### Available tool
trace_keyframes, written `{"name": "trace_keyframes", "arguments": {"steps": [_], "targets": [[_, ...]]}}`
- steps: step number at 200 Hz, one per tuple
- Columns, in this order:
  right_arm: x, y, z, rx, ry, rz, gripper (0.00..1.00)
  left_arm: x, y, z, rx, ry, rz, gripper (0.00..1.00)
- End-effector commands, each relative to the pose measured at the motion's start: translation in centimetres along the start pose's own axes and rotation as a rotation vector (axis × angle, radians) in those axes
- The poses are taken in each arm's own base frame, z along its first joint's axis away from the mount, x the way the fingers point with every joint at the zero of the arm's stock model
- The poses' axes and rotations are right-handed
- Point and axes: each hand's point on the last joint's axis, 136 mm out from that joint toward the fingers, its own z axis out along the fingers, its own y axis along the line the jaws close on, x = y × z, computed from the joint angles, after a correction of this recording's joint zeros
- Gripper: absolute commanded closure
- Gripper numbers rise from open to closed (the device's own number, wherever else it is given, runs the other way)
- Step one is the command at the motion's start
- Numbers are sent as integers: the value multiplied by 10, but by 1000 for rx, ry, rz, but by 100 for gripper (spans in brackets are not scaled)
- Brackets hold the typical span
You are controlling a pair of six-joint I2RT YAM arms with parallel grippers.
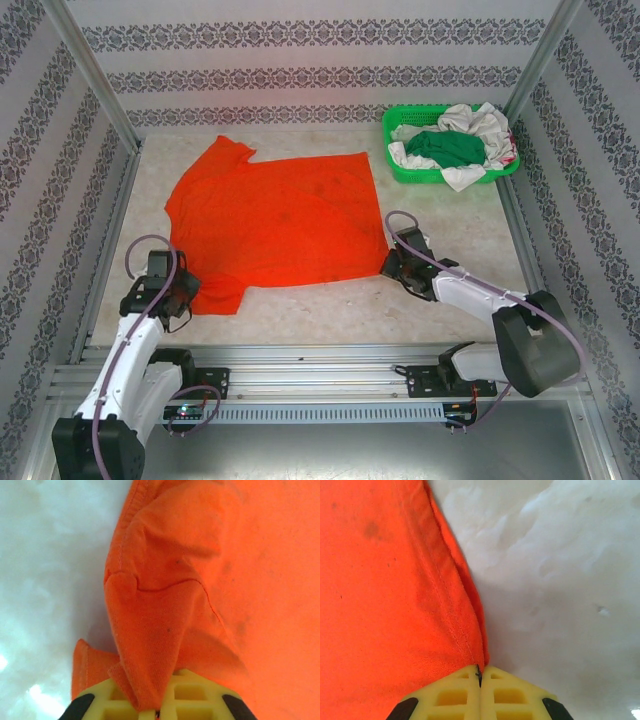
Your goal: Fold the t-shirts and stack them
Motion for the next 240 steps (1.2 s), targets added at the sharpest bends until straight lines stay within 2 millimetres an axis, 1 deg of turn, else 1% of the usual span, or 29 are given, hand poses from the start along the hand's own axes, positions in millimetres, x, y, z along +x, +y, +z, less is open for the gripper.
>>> {"name": "trace_keyframes", "arguments": {"steps": [1, 10, 15, 19, 25, 27, 29, 31, 34, 42, 46, 55, 65, 76, 87, 98, 111, 128, 145, 153, 164, 190, 213, 224, 240], "targets": [[8, -6, -1, 11, 38, -27, 86, 15, 29, -9, -112, 58, -73, 74], [7, -1, -3, -6, 31, -36, 65, 14, 29, -12, -104, 49, -74, 66], [5, 1, -4, -13, 22, -43, 55, 12, 28, -14, -98, 38, -69, 60], [2, 3, -6, -17, 8, -52, 48, 9, 27, -18, -96, 26, -64, 54], [-3, 7, -11, -20, -20, -72, 41, 3, 26, -23, -102, 2, -56, 42], [-5, 8, -12, -21, -30, -81, 39, 1, 26, -25, -106, -7, -54, 36], [-7, 9, -13, -18, -40, -90, 37, -1, 26, -27, -108, -17, -50, 33], [-10, 10, -16, -17, -55, -100, 35, -4, 25, -29, -109, -26, -46, 31], [-14, 12, -19, -13, -75, -116, 32, -7, 24, -32, -113, -39, -39, 24], [-25, 17, -26, -3, -131, -161, 28, -17, 18, -39, -108, -74, -11, 19], [-30, 21, -29, -2, -153, -183, 26, -22, 14, -41, -103, -90, 5, 13], [-41, 31, -34, -12, -192, -225, 25, -33, 3, -43, -83, -121, 36, 9], [-50, 44, -32, -32, -208, -257, 24, -43, -13, -39, -49, -140, 64, 3], [-59, 62, -25, -66, -207, -277, 24, -52, -34, -29, -10, -144, 88, 2], [-64, 81, -15, -102, -190, -286, 25, -58, -52, -13, 18, -136, 108, 3], [-67, 98, 2, -129, -163, -282, 26, -66, -73, 2, 57, -138, 117, 4], [-66, 113, 23, -158, -123, -253, 26, -69, -91, 22, 75, -108, 113, 10], [-62, 126, 50, -181, -79, -205, 30, -68, -106, 47, 69, -52, 113, 15], [-61, 135, 73, -189, -52, -174, 31, -65, -112, 70, 50, 0, 120, 18], [-61, 135, 83, -175, -39, -158, 32, -64, -113, 80, 39, 14, 126, 18], [-62, 132, 94, -156, -28, -133, 32, -61, -110, 94, 10, 29, 133, 19], [-60, 116, 111, -116, -14, -68, 32, -52, -101, 125, -37, 84, 135, 18], [-60, 100, 118, -84, -2, -28, 31, -43, -100, 145, -58, 138, 123, 18], [-62, 93, 119, -68, -4, -19, 31, -42, -101, 153, -67, 151, 114, 18], [-67, 84, 120, -48, -13, -11, 30, -44, -108, 162, -66, 160, 109, 17]]}}
